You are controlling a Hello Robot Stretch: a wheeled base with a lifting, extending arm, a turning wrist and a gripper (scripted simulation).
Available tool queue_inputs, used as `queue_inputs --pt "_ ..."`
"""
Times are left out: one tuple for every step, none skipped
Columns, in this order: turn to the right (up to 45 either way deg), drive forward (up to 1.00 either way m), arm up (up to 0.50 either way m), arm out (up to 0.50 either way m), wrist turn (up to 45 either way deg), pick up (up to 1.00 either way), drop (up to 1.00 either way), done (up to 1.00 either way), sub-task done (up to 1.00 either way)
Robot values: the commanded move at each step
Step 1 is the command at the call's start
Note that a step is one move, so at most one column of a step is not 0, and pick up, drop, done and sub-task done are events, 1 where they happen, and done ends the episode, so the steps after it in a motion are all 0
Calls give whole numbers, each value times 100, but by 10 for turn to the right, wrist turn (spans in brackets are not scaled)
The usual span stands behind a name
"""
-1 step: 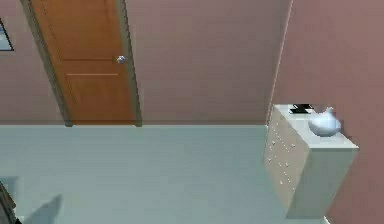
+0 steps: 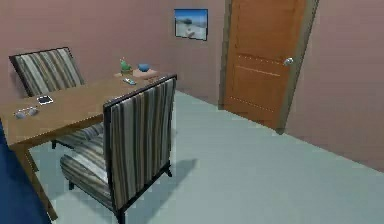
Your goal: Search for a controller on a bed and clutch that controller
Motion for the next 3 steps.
queue_inputs --pt "-450 0 0 0 0 0 0 0 0" --pt "-420 0 0 0 0 0 0 0 0" --pt "0 20 0 0 0 0 0 0 0"
